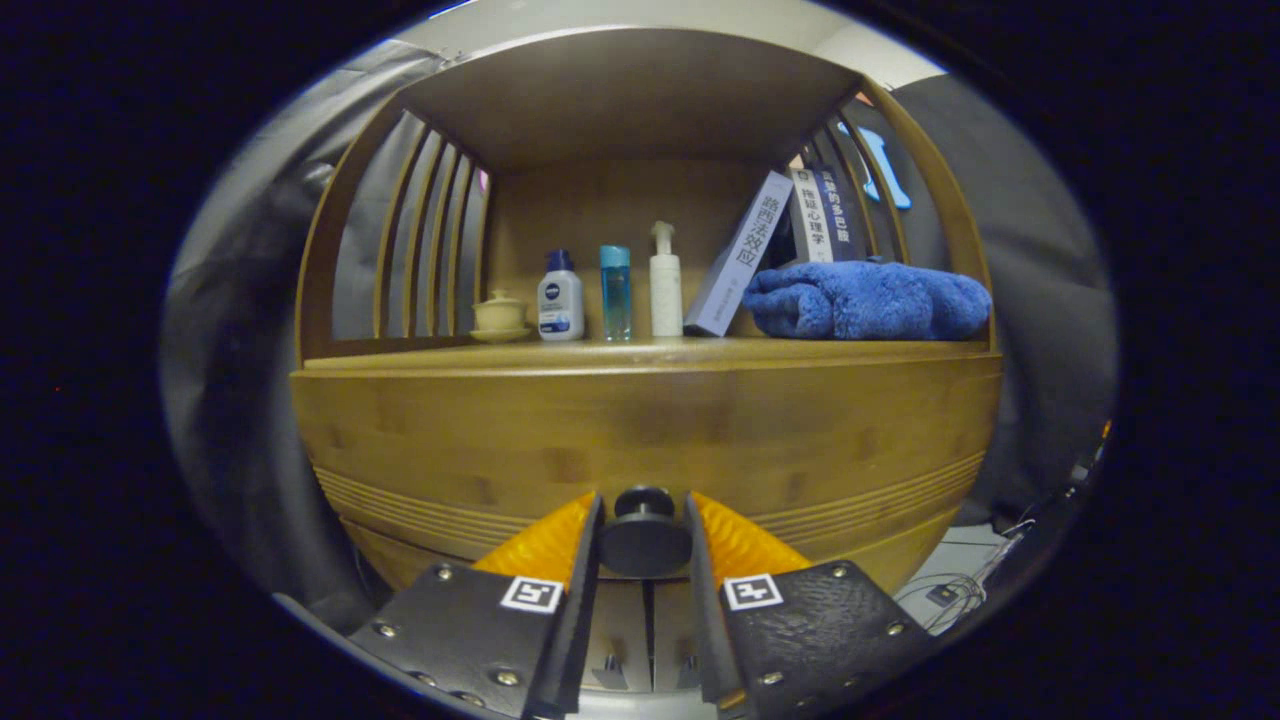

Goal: Pull open the drawer, take out the items inside it, and place them on the countertop above the cabinet.

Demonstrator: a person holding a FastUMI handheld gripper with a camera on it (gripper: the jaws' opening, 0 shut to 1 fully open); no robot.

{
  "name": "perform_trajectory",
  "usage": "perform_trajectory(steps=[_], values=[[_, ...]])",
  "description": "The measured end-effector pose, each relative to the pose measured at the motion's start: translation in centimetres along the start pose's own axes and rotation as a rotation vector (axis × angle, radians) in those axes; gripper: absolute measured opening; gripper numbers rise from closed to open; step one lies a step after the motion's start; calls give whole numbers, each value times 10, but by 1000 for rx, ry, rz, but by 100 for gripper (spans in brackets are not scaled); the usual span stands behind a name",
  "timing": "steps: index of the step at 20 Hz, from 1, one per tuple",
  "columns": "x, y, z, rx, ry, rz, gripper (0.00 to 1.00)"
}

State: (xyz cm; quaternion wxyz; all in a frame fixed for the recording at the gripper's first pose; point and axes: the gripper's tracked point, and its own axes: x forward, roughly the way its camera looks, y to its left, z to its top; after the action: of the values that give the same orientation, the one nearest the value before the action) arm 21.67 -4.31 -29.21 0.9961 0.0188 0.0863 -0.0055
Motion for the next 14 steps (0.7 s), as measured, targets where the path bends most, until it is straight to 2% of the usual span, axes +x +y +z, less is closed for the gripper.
perform_trajectory(steps=[3,4,14], values=[[-1,-3,-12,-6,104,27,36],[-6,-3,-8,-15,84,21,26],[-100,0,-12,-28,104,-12,26]])
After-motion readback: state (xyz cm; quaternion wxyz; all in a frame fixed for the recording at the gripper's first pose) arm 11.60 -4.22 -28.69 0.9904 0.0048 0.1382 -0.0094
